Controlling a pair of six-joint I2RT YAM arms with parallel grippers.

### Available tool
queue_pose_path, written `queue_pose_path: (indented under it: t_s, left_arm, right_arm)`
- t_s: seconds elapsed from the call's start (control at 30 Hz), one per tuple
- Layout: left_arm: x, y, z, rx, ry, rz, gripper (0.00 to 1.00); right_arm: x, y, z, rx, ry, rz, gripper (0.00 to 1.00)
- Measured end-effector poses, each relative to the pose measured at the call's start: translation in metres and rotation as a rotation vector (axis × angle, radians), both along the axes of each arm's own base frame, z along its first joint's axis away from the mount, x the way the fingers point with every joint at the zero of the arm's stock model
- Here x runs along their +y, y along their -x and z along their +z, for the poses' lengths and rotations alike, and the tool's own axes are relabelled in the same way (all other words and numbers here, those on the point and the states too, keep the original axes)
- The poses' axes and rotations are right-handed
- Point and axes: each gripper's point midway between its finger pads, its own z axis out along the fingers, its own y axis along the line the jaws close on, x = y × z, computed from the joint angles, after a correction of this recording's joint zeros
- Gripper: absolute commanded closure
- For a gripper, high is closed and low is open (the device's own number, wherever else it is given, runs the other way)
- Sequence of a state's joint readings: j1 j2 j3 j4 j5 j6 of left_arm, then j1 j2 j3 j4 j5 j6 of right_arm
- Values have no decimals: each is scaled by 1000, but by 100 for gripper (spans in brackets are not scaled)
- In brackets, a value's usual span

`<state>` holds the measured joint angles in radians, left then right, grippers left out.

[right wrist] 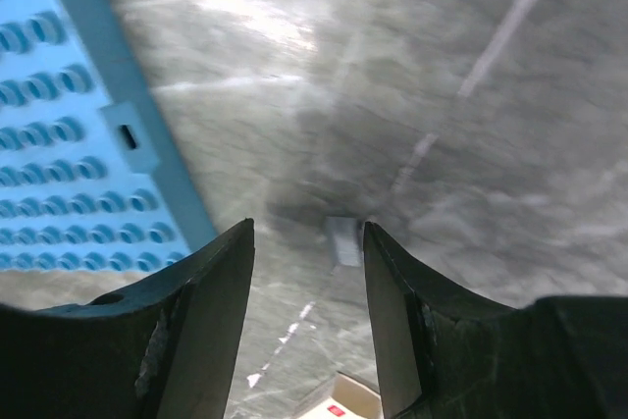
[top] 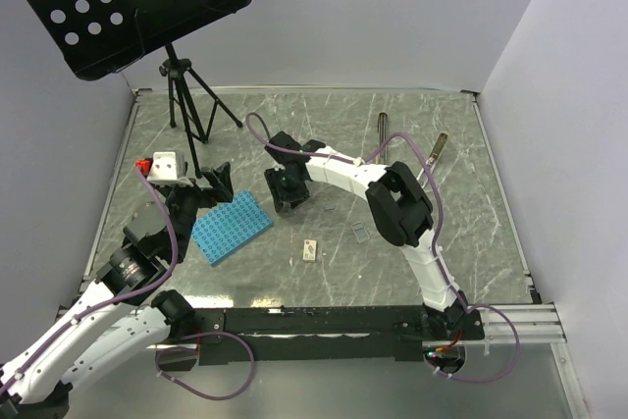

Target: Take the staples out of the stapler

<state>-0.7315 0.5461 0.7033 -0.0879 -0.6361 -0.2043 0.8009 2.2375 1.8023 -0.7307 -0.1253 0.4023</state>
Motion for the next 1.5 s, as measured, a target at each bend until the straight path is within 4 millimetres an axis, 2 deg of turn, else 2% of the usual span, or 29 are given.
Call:
queue_pose_path:
  t_s: [0.27,0.5,0.73,0.8,0.93,1.1,1.33,1.5]
  left_arm:
    - [-1,0,0,1,-1,-2,1]
    - [-1,0,0,1,-1,-2,1]
    - [-1,0,0,0,-1,-2,1]
    - [0,0,0,0,-1,-2,1]
    - [0,0,0,-1,1,-2,1]
    - [0,1,1,-3,2,-2,1]
    - [0,1,1,-4,3,-2,1]
    - [0,1,1,-4,3,-2,1]
  right_arm:
    - [15,5,1,14,-74,64,46]
    - [19,9,2,20,-95,106,46]
    - [15,10,-1,7,-82,103,47]
    - [8,9,0,-15,-56,82,47]
    - [-6,8,12,-65,-21,37,46]
    - [-12,0,25,-127,8,-2,45]
    - [-19,9,19,-98,63,-77,45]
    - [-8,19,11,-79,80,-98,45]
